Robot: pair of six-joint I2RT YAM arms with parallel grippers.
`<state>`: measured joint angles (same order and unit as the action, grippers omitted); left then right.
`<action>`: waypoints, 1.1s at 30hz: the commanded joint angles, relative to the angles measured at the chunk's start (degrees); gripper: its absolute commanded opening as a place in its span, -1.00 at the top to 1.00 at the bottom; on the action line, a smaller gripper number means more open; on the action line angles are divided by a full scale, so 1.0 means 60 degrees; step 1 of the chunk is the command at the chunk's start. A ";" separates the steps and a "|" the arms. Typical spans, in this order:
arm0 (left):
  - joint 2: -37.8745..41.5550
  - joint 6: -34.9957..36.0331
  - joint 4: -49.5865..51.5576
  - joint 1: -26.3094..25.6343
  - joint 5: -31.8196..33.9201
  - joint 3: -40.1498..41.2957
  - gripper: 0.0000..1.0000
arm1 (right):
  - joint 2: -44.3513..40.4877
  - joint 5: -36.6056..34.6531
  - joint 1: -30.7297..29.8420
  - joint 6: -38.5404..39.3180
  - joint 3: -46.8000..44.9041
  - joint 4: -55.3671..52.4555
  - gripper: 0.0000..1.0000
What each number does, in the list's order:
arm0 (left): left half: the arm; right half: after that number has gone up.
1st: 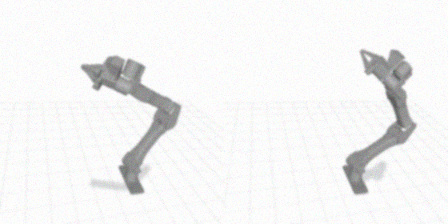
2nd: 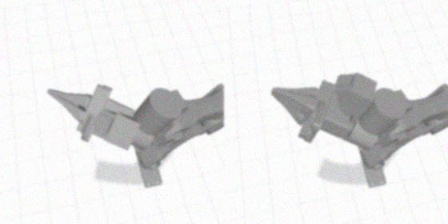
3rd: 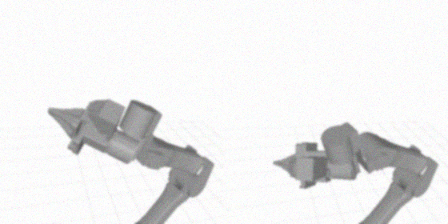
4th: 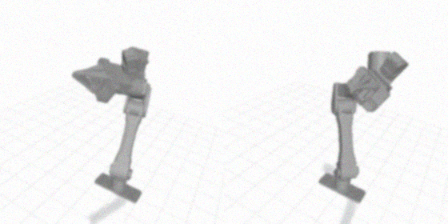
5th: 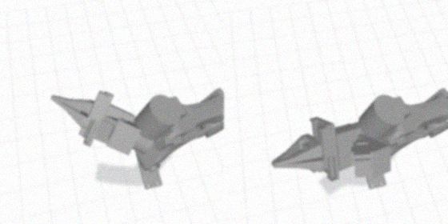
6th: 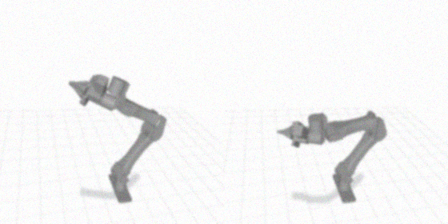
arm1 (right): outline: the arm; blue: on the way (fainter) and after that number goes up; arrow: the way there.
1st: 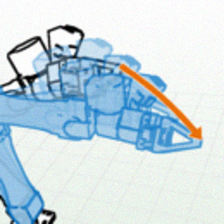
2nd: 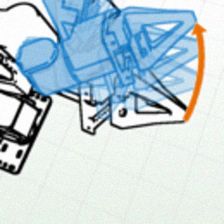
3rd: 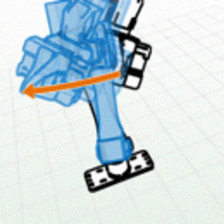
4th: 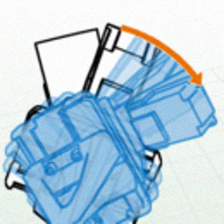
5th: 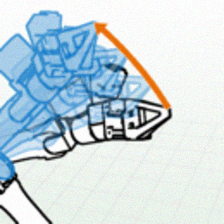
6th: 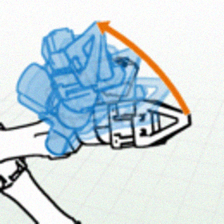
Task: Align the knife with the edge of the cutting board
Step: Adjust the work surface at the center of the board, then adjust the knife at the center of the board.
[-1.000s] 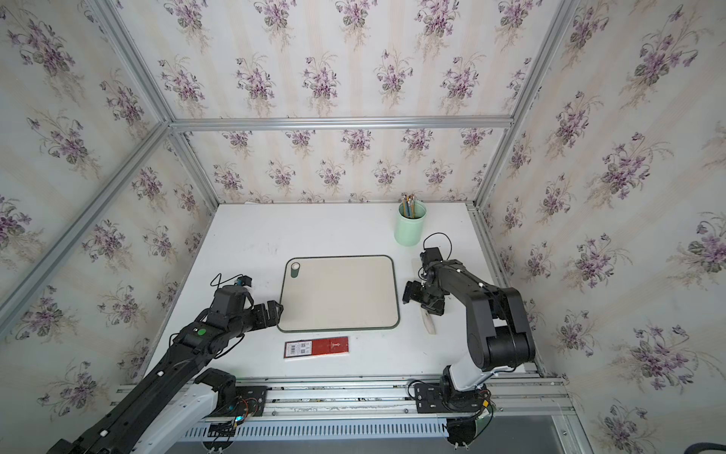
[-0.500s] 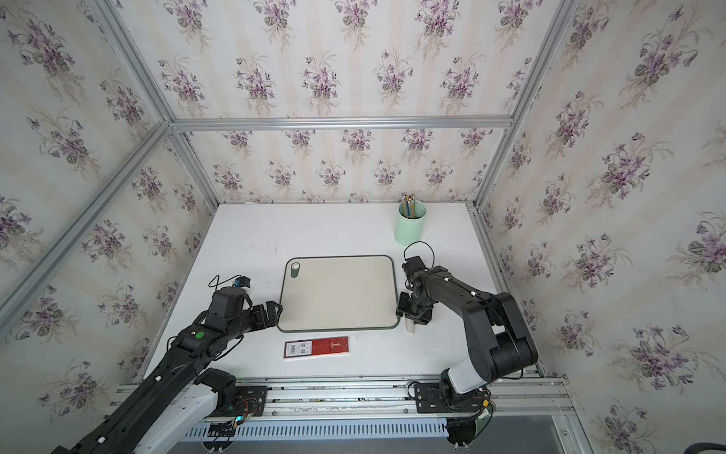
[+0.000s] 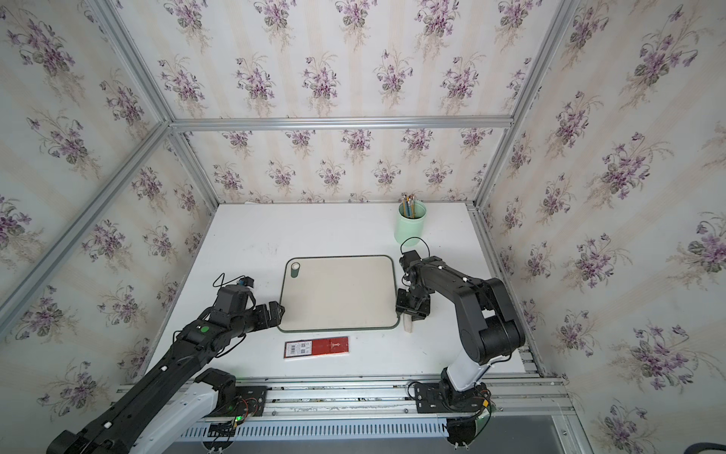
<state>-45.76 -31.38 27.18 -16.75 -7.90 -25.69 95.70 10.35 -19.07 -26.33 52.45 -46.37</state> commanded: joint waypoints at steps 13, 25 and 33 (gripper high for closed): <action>0.0087 0.0083 -0.0048 0.0008 0.0145 -0.0054 -0.99 | 0.0171 -0.2087 0.0000 0.0048 0.0294 0.1561 0.00; 0.0132 0.0067 -0.0064 -0.0002 0.0200 -0.0047 -0.99 | -0.0159 -0.2280 0.0403 0.0125 0.0189 0.1612 0.01; 0.0142 0.0047 -0.0083 -0.0002 0.0193 -0.0037 -0.99 | -0.0413 -0.1898 0.0402 -0.0007 -0.0359 0.1853 0.07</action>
<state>-45.01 -31.42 27.22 -16.80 -7.29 -25.69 93.01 1.19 -16.80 -25.76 51.86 -35.88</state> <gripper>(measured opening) 0.993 0.465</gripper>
